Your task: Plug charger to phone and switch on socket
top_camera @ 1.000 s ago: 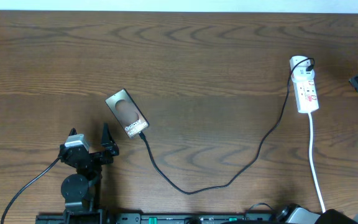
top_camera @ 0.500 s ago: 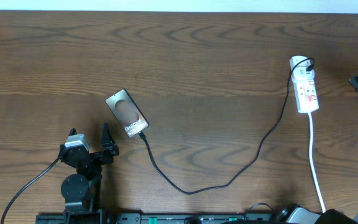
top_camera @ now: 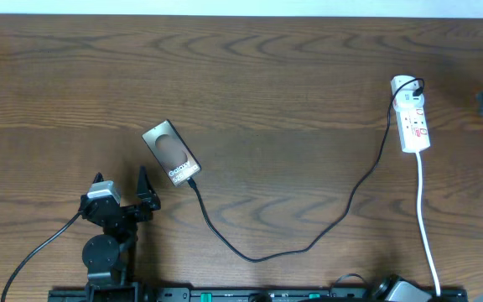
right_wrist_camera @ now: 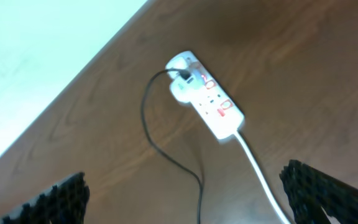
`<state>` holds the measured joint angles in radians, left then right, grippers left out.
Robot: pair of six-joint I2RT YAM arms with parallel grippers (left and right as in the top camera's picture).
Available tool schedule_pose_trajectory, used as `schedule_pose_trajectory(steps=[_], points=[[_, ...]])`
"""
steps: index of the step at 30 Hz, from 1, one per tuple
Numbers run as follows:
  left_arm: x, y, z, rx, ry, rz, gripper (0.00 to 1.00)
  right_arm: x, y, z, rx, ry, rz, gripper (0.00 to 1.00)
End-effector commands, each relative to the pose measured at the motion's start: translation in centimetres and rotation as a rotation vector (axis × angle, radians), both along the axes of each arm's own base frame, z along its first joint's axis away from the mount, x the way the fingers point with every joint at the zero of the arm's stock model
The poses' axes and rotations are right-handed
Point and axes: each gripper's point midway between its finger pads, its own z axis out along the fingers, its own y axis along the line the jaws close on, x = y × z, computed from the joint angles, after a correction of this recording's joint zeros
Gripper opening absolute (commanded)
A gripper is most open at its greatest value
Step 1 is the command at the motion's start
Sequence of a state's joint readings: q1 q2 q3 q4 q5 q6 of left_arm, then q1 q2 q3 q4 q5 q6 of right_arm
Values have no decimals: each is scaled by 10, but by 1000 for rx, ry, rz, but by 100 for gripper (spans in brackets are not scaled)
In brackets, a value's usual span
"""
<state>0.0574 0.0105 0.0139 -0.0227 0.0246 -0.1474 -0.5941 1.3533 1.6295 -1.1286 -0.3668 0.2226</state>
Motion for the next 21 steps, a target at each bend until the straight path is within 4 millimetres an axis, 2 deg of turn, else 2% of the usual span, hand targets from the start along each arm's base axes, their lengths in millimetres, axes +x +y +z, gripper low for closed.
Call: schedule_pose_trajectory(steps=[1,7,11,17,21], points=[[-2,3,-16,21,57,13,90,-2,22,8,-125,-74,31,99],[-2,3,-16,21,57,13,90,9,64,6,-264,-336,126,99],[-2,3,-16,21,57,13,90,7,90,-6,-318,-519,187,99],[-2,3,-16,21,57,13,90,-8,121,-35,-362,-736,251,99],[-2,3,-16,21,57,13,90,-23,130,-63,-378,-801,250,99]])
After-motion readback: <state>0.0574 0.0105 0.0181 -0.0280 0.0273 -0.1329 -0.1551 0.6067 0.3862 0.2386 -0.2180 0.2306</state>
